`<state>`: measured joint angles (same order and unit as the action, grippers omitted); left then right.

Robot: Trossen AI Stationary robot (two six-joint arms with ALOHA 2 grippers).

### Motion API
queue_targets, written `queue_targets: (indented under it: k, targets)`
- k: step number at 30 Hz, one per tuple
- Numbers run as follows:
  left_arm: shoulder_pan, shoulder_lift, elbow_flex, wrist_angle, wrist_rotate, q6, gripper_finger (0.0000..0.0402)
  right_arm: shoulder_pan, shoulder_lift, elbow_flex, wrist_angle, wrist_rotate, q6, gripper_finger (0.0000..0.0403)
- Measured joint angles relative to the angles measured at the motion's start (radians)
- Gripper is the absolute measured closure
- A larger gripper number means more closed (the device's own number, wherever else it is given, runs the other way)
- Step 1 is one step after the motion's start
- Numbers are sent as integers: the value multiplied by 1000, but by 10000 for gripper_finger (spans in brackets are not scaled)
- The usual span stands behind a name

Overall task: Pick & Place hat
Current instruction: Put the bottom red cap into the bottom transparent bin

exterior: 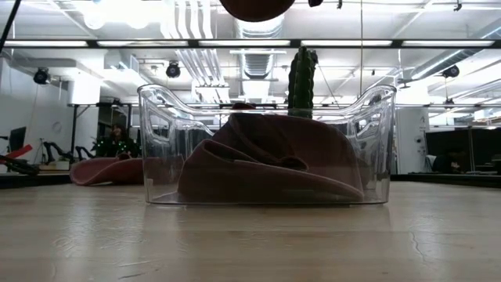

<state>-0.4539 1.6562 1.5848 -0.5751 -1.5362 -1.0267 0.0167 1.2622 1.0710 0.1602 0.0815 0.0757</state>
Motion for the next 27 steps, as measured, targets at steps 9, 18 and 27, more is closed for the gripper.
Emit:
queue_targets:
  k: [9,18,27]
  targets:
    - [-2,0,1,3,65,-2,343,-5,-3,1,-6,2,-4,386]
    - [-39,-9,1,0,148,122,339,-38,-24,2,-56,-16,19,389]
    - [-85,-38,0,-45,277,290,338,-87,-87,2,-187,-92,63,390]
